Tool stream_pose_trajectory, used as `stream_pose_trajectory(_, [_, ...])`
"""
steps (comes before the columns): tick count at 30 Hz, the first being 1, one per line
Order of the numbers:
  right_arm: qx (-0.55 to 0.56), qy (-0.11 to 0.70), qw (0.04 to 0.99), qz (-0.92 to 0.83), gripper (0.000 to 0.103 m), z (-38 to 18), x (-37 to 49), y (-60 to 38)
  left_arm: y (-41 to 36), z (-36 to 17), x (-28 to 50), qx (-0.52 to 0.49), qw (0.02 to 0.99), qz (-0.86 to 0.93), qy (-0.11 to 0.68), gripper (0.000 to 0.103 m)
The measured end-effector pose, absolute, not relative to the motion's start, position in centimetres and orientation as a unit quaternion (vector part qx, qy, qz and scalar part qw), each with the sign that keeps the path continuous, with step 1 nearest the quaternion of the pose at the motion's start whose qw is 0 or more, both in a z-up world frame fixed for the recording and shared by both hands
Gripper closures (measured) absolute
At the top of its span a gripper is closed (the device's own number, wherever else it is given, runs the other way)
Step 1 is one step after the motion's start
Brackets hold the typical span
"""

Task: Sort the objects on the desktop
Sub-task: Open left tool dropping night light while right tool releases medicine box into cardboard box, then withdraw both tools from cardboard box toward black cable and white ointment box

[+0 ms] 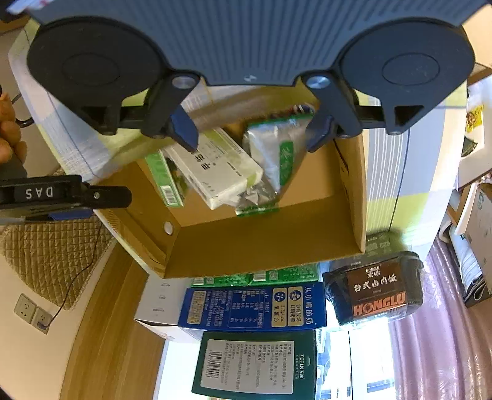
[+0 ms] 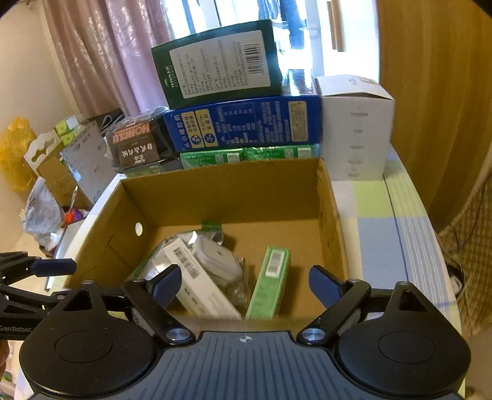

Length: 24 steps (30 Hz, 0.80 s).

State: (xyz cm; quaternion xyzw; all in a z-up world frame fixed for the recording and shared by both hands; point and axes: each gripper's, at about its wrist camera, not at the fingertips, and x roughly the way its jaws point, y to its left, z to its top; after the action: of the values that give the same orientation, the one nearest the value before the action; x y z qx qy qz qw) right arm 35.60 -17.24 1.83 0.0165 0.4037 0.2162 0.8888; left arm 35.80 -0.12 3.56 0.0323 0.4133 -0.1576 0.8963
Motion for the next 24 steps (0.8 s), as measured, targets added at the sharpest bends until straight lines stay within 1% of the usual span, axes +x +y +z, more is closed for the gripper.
stream_pose_trajectory(4, [0.024,0.398,0.892,0.215,0.011,2.6,32.7,-18.3,-0.3,4.3,33.0,0.024,0.900,-0.157,0.407,0.018])
stream_pose_trajectory(8, [0.035,0.391,0.894,0.215,0.007,3.5,29.5,-19.3,-0.2,5.1,30.1,0.018,0.901,-0.152,0.405,0.014])
stream_pose_trajectory(11, [0.044,0.385,0.897,0.213,0.004,4.0,26.9,-20.2,-0.5,5.8,27.8,0.030,0.904,-0.146,0.402,0.009])
stream_pose_trajectory(15, [0.053,0.385,0.897,0.210,0.002,4.3,23.6,-21.2,-0.9,6.5,24.7,0.037,0.907,-0.139,0.395,0.002])
stream_pose_trajectory(20, [0.055,0.380,0.899,0.208,0.002,4.7,19.7,-22.3,-1.0,7.1,21.4,0.034,0.909,-0.132,0.394,0.002])
stream_pose_trajectory(24, [0.077,0.382,0.897,0.209,0.002,4.9,17.1,-23.2,-1.1,7.2,19.2,0.036,0.910,-0.128,0.394,0.002])
